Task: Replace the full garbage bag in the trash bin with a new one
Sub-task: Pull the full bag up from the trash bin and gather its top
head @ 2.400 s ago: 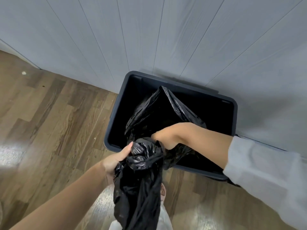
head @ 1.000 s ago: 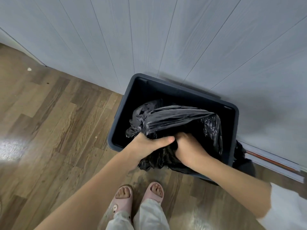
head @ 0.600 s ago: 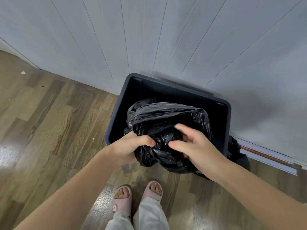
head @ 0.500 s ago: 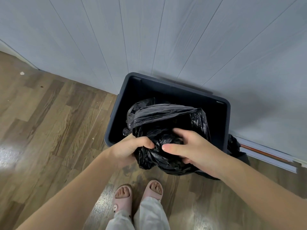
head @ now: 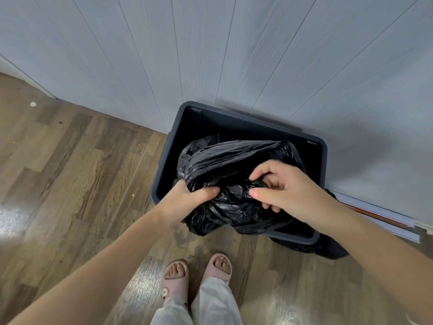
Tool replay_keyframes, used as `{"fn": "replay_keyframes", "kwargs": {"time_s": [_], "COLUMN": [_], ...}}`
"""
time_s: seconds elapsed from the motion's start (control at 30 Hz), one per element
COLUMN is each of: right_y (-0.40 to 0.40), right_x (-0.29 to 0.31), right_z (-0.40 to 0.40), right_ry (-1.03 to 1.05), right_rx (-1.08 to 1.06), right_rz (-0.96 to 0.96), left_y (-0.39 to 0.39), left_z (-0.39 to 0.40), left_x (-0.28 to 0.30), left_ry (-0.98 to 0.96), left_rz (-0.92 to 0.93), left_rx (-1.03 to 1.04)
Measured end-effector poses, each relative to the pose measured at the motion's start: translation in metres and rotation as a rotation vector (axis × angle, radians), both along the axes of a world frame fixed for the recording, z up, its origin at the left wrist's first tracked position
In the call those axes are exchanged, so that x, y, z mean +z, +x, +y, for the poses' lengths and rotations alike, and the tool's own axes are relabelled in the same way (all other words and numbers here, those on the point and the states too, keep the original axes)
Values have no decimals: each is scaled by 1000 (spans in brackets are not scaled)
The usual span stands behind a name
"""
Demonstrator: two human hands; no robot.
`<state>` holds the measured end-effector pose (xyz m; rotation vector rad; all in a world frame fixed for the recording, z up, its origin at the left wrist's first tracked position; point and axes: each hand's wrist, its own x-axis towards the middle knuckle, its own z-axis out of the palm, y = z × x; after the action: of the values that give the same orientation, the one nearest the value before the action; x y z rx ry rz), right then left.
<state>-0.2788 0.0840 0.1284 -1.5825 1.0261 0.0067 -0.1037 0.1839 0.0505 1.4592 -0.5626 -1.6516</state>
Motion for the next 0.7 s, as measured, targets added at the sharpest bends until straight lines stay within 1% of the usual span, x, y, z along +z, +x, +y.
{"fn": "replay_keyframes", "kwargs": {"time_s": [0.07,0.13,0.17,0.2,0.27,0.33,0.4,0.47,0.5,0.53,0.57,0.6,0.67,0.7], "right_y": [5,10,13,13,10,5,-3,-13,-16,-20,-21,-23,-26,-28], "right_x": [0,-4,-5,-7,-7,-3,1,3,3,2,1,0,0,1], "right_z": [1,5,6,6,1,-8,-19,-30,-36,-42,-47,-51,-57,-58], "right_ry": [93,120,81,-4,-177,-207,-157,-91,-59,-56,-107,-268,-766,-974], "right_rx": [98,184,211,215,164,109,126,166,169,183,229,327,623,727], "right_rz": [37,46,60,81,135,171,170,132,108,90,88,89,164,211], "left_y": [0,-1,-1,0,4,10,18,26,31,35,39,43,53,61], "left_z": [4,6,6,7,8,10,12,10,9,8,5,0,-6,-8], "left_x": [1,-2,-3,-4,-4,-3,0,3,0,1,3,5,7,5], "left_ry": [-20,-47,-51,-45,-28,-13,34,-8,-51,-78,-92,-115,-221,-298], "left_rz": [77,144,159,163,161,173,122,-79,-239,-386,-516,-674,-1110,-1318], "left_rx": [23,15,8,-1,-39,-104,-188,-304,-377,-414,-446,-511,-697,-765]}}
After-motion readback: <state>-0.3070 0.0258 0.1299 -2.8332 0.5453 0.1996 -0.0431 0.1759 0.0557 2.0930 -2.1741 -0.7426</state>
